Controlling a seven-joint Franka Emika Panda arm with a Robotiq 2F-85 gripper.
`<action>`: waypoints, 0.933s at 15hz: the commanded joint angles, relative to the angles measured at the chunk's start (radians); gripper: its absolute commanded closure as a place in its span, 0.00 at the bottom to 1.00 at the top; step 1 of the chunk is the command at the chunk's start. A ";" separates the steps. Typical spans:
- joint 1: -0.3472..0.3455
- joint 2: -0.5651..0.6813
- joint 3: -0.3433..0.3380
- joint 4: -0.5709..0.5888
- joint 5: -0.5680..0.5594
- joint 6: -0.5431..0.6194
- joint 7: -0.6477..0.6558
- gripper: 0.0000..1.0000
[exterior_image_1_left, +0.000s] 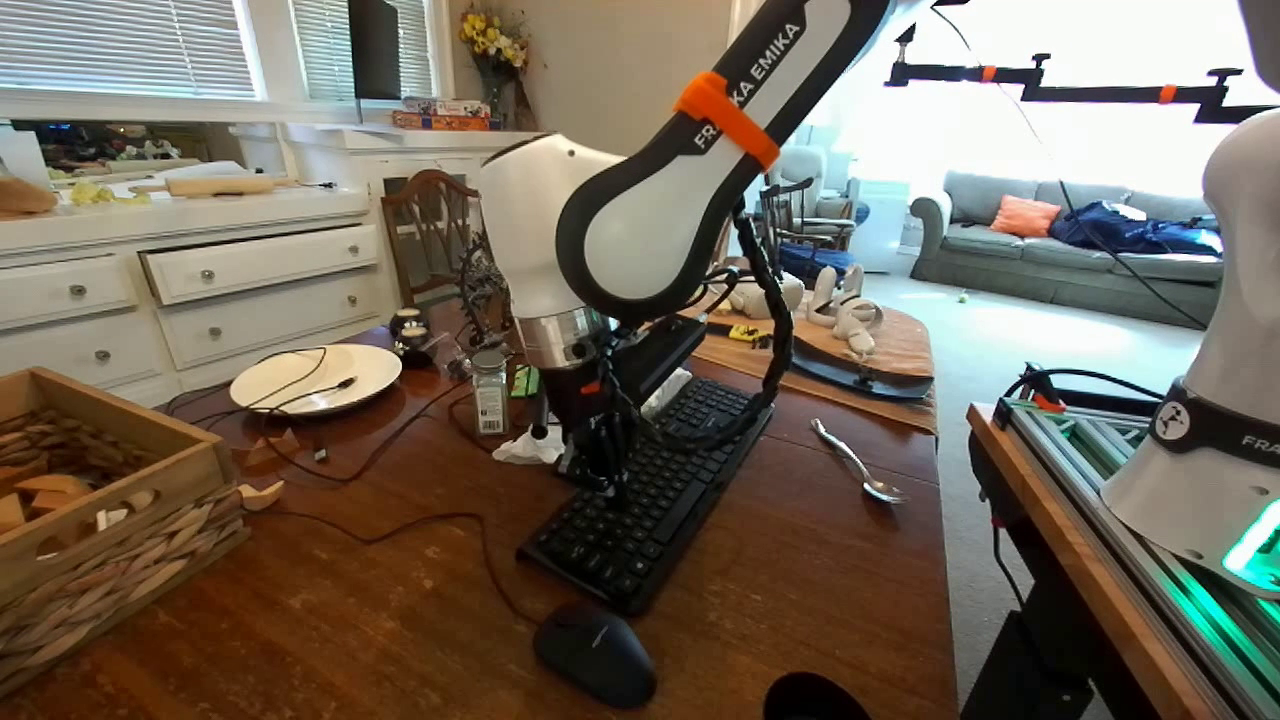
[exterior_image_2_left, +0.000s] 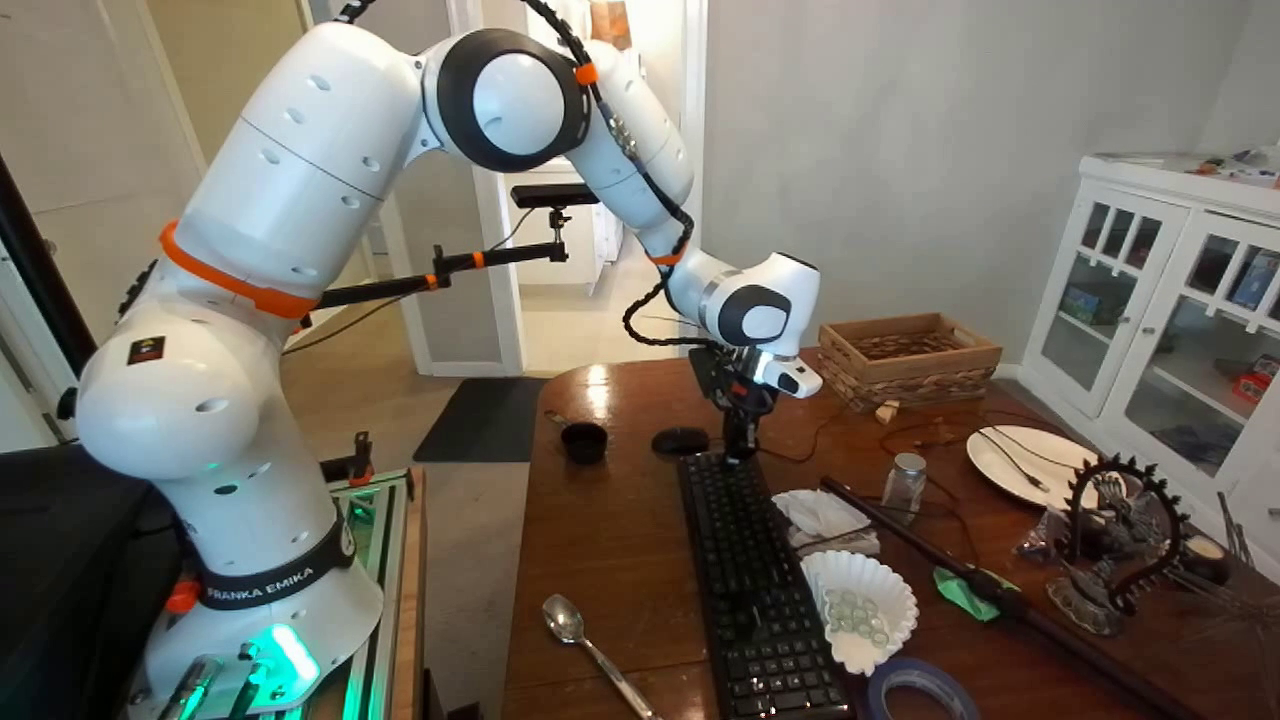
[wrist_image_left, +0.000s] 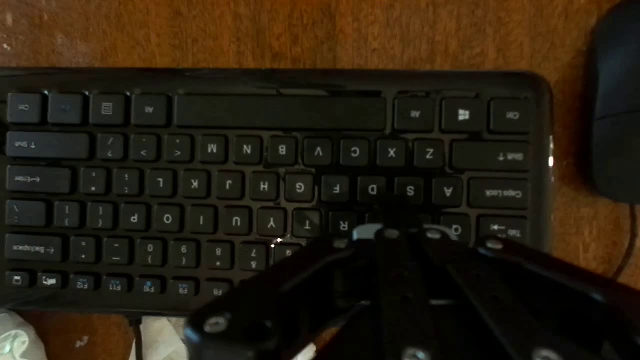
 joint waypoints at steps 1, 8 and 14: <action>0.001 -0.011 -0.010 -0.027 0.001 -0.010 0.015 1.00; -0.002 -0.005 -0.024 -0.031 0.000 -0.001 0.017 1.00; -0.010 0.012 -0.020 -0.019 -0.001 0.016 -0.005 1.00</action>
